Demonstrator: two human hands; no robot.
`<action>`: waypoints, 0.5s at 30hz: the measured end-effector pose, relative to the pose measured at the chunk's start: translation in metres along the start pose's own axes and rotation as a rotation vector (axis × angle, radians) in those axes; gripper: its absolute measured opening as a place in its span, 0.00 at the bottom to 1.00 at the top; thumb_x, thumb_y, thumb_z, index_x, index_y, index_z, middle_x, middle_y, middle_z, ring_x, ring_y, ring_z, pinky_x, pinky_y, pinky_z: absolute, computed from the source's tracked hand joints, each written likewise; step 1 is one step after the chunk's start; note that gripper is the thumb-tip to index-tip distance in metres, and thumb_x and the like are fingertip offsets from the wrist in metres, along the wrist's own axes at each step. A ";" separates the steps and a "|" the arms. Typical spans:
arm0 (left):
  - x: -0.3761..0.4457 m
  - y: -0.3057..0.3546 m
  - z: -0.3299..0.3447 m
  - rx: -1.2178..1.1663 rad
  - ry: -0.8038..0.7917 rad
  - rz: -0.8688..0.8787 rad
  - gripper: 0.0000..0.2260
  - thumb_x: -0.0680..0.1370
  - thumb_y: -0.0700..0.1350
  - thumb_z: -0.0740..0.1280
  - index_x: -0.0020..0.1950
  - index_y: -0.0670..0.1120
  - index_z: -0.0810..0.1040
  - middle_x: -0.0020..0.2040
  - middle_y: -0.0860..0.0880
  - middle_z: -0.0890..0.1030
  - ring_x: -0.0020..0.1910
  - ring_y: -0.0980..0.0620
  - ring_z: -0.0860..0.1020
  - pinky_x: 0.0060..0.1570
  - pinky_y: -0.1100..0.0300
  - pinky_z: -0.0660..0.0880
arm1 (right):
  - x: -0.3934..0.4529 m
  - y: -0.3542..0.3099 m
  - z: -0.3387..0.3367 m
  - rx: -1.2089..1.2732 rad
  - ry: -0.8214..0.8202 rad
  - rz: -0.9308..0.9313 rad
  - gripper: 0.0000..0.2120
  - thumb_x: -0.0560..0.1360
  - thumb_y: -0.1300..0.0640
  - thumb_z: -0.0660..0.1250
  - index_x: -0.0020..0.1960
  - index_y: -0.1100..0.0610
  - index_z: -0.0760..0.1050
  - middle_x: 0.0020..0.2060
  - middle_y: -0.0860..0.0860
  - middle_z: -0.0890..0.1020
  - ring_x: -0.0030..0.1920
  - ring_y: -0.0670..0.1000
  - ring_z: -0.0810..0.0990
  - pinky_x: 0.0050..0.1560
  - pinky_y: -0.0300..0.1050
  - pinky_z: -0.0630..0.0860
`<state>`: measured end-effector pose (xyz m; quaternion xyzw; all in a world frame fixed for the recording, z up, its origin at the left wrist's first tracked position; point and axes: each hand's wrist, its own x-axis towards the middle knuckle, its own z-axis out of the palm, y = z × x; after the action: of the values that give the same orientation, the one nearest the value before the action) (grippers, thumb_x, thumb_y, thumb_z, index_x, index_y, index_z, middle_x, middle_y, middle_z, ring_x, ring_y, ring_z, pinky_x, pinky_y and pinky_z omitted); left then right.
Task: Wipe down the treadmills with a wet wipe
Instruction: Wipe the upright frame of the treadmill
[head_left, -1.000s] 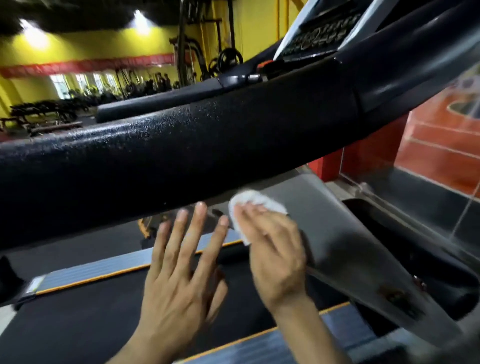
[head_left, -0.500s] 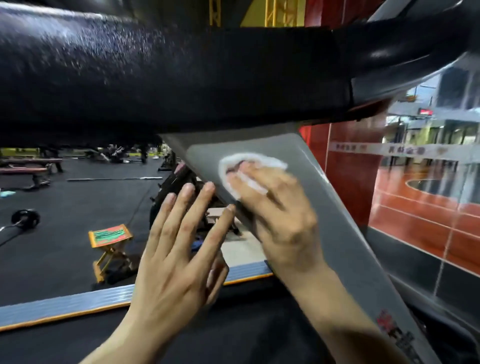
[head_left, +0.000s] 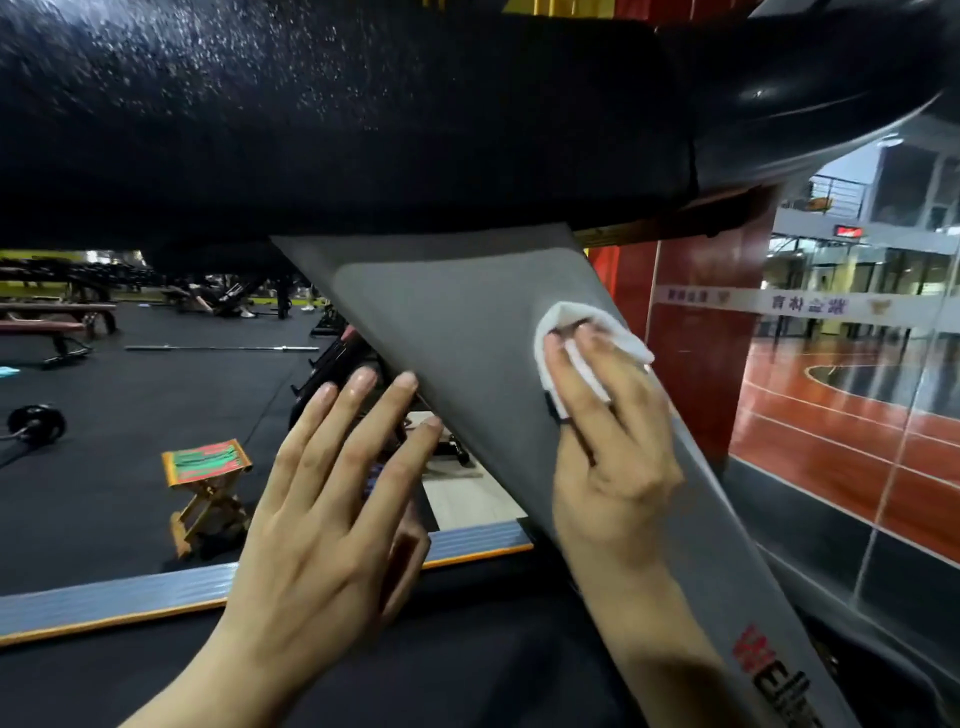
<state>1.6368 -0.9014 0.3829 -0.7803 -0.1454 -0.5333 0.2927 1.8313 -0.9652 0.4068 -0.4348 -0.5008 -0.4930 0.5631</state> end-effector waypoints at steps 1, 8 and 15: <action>0.003 0.004 -0.003 -0.002 -0.006 0.014 0.23 0.78 0.39 0.60 0.72 0.36 0.73 0.76 0.35 0.67 0.78 0.34 0.63 0.74 0.35 0.62 | -0.010 -0.009 0.002 0.003 -0.027 -0.029 0.15 0.81 0.69 0.62 0.64 0.60 0.80 0.62 0.58 0.81 0.64 0.57 0.79 0.65 0.54 0.75; 0.046 0.018 -0.005 0.080 -0.094 0.029 0.27 0.80 0.37 0.58 0.79 0.35 0.61 0.80 0.37 0.60 0.81 0.38 0.57 0.79 0.40 0.55 | -0.015 0.022 -0.015 0.055 -0.065 -0.074 0.15 0.82 0.67 0.60 0.64 0.60 0.80 0.62 0.59 0.81 0.62 0.58 0.79 0.67 0.49 0.74; 0.060 0.012 0.009 0.293 -0.151 0.115 0.29 0.83 0.47 0.54 0.83 0.41 0.51 0.83 0.40 0.51 0.82 0.39 0.49 0.80 0.41 0.48 | -0.073 0.019 -0.021 0.043 -0.157 -0.098 0.18 0.80 0.70 0.66 0.68 0.58 0.78 0.65 0.57 0.79 0.65 0.56 0.76 0.65 0.54 0.75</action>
<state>1.6738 -0.9104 0.4320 -0.7742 -0.1983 -0.4285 0.4215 1.8516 -0.9746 0.3318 -0.4348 -0.5748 -0.4734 0.5064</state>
